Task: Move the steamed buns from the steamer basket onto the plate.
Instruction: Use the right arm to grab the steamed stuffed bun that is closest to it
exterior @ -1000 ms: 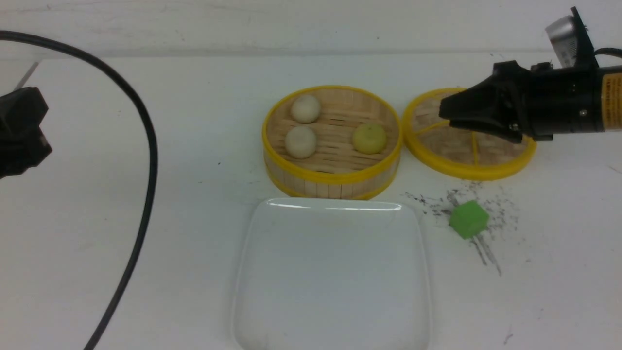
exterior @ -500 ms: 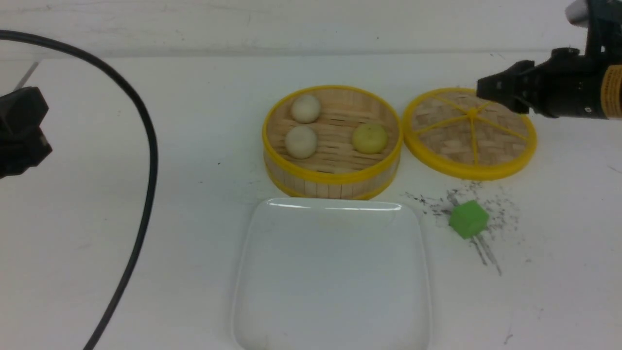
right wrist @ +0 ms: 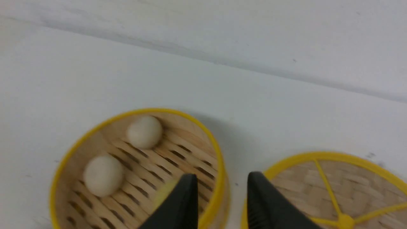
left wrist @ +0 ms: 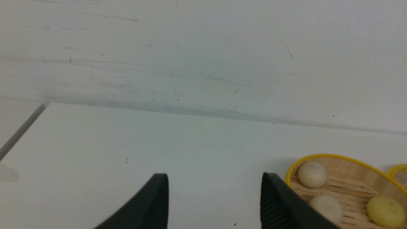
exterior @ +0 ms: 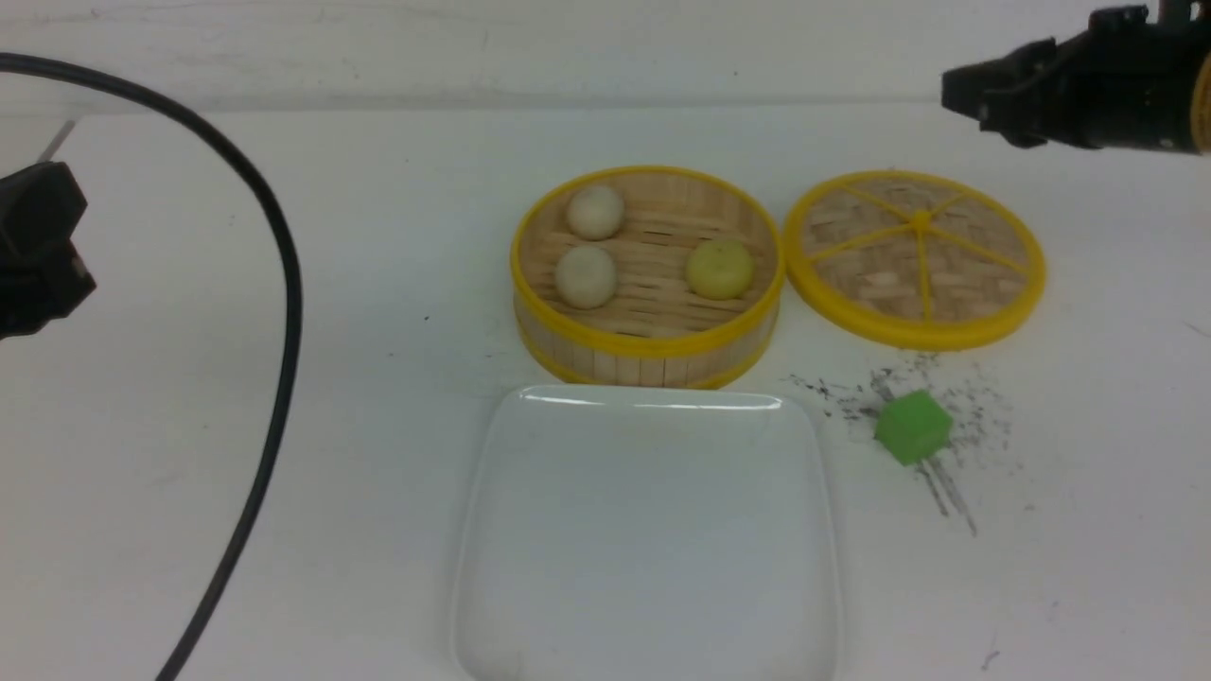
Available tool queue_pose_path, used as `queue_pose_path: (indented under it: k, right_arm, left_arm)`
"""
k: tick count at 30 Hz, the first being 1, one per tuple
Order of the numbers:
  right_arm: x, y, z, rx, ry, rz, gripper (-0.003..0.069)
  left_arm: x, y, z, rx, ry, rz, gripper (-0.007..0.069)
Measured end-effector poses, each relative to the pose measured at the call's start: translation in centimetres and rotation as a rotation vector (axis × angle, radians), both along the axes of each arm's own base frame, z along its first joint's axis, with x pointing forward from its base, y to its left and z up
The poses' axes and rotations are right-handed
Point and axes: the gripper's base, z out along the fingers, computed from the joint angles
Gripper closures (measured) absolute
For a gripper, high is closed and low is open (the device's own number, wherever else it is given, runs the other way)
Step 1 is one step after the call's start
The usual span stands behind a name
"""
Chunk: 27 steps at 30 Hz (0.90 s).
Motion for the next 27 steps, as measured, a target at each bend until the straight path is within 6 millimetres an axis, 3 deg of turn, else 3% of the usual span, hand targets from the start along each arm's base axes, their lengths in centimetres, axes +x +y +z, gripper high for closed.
queue_pose_path:
  k: [3,7,11,15,27]
  right_arm:
    - [-0.1,1.3,1.7,0.038,-0.024,0.073,0.0416]
    - [0.1,2.5,2.1,0.049,-0.031,0.121,0.0416]
    - [1.2,4.1,0.8,0.085,0.036,0.179,0.0416]
    - [2.6,5.5,-2.2,0.132,0.158,0.241,0.0416]
    - [4.9,5.8,-5.7,0.127,0.233,0.211,0.0416]
  left_arm:
    - [0.0,0.0,0.0,0.0,0.003,-0.002,0.0216]
    - [0.0,-0.2,-0.2,-0.004,0.024,-0.017,0.0216]
    - [-0.1,-0.5,-0.6,-0.005,0.071,-0.051,0.0216]
    - [-0.2,-0.7,-1.0,-0.006,0.112,-0.079,0.0216]
    - [0.8,-0.9,-2.0,-0.02,0.178,-0.089,0.0216]
